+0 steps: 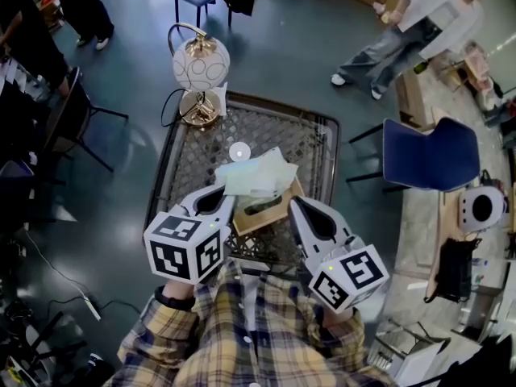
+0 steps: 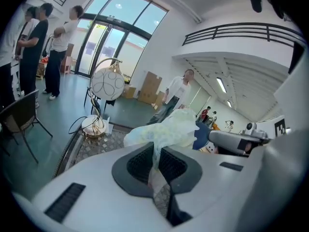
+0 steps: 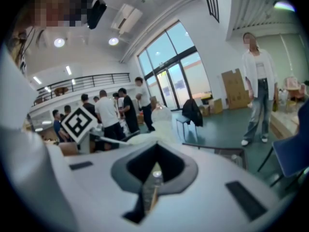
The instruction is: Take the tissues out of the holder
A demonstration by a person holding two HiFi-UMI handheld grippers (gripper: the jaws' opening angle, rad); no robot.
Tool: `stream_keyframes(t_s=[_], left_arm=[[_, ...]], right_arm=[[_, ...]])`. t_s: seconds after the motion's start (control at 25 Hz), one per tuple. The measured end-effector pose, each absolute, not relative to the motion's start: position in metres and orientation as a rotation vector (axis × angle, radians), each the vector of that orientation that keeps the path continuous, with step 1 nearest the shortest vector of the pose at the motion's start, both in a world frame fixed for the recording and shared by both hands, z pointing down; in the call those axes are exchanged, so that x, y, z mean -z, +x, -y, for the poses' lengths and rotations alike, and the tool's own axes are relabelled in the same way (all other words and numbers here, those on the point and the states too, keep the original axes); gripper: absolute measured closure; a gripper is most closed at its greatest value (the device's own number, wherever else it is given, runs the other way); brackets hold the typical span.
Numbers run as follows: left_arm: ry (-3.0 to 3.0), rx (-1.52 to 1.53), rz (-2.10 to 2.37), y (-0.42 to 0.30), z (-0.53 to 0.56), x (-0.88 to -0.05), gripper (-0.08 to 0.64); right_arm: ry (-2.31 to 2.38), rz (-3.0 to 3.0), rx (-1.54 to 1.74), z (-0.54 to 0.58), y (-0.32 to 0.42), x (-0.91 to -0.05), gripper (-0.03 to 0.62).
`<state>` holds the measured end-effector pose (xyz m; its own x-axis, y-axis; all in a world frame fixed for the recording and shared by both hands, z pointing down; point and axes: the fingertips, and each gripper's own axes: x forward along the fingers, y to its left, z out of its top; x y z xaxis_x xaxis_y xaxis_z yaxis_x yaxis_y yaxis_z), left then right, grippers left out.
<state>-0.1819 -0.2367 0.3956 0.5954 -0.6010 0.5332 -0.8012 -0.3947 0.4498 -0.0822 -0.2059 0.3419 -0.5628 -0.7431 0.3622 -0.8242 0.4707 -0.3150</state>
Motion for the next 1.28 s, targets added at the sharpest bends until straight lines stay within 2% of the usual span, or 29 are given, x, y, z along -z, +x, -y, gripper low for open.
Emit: stream_keyframes(t_s=[0.76,1.28], left_arm=[[2.202,-0.284,1.169,-0.193,0.233,-0.35,0.535],[2.212,-0.3,1.156,-0.192,0.233,-0.352,0.535]], right_arm=[[1.36,2.569,-0.629,0.206,-0.087,-0.33,0.583],[1.358,2.567,-0.64,0.209,-0.086,-0.335,0.583]])
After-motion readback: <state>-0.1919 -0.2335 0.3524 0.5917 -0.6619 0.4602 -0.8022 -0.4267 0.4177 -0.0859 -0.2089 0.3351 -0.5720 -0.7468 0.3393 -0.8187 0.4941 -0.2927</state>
